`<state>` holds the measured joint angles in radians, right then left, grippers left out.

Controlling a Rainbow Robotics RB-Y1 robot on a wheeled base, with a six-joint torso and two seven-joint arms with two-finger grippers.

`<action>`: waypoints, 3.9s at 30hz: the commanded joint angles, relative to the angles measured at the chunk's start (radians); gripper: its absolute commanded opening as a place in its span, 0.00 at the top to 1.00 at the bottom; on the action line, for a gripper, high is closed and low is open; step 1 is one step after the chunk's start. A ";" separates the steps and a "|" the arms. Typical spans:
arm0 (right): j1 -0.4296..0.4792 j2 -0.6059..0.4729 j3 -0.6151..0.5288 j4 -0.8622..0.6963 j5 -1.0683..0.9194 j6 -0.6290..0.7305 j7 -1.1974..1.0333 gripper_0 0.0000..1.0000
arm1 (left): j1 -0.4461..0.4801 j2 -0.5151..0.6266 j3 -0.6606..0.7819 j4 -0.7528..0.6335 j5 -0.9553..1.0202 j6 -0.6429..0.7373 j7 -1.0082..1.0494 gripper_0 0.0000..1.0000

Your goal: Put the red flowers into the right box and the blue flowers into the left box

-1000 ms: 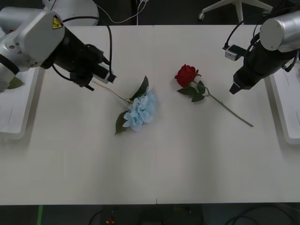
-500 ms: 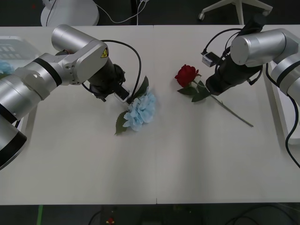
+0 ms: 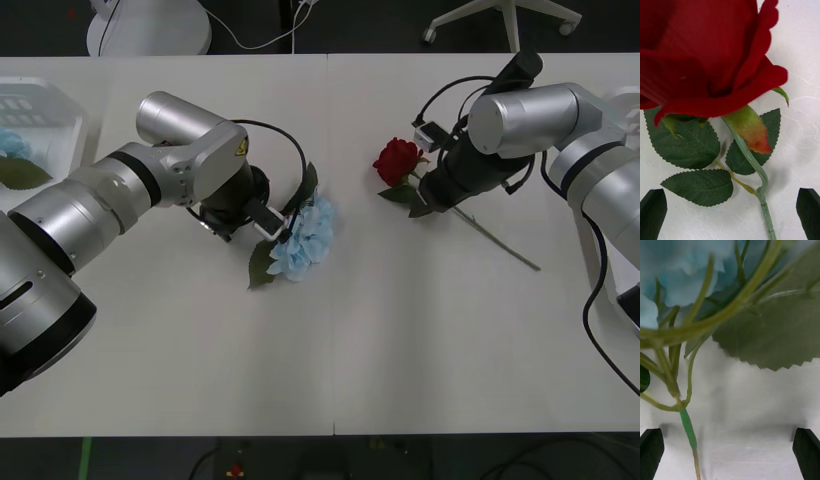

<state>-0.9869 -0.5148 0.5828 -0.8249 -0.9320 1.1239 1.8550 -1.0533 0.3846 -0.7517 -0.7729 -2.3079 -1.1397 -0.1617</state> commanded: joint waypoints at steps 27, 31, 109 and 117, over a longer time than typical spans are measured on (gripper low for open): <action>-0.045 0.052 0.058 0.062 0.016 -0.052 -0.010 0.08 | -0.042 0.089 0.173 -0.160 0.010 -0.064 0.294 1.00; -0.045 0.052 0.069 0.064 0.018 -0.053 -0.011 0.29 | -0.036 0.125 0.264 -0.203 0.018 -0.133 0.409 1.00; 0.117 -0.341 -0.339 0.227 0.565 -0.245 -0.129 1.00 | 0.378 0.536 1.127 -0.299 0.380 -0.374 0.970 0.00; 0.117 -0.363 -0.339 0.227 0.516 -0.236 -0.109 0.40 | 0.440 0.536 1.025 -0.358 0.702 -0.387 0.955 0.00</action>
<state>-0.8668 -0.8621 0.2646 -0.5956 -0.3826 0.8889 1.7551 -0.6527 0.8686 0.3231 -1.0583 -1.6657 -1.5228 0.8266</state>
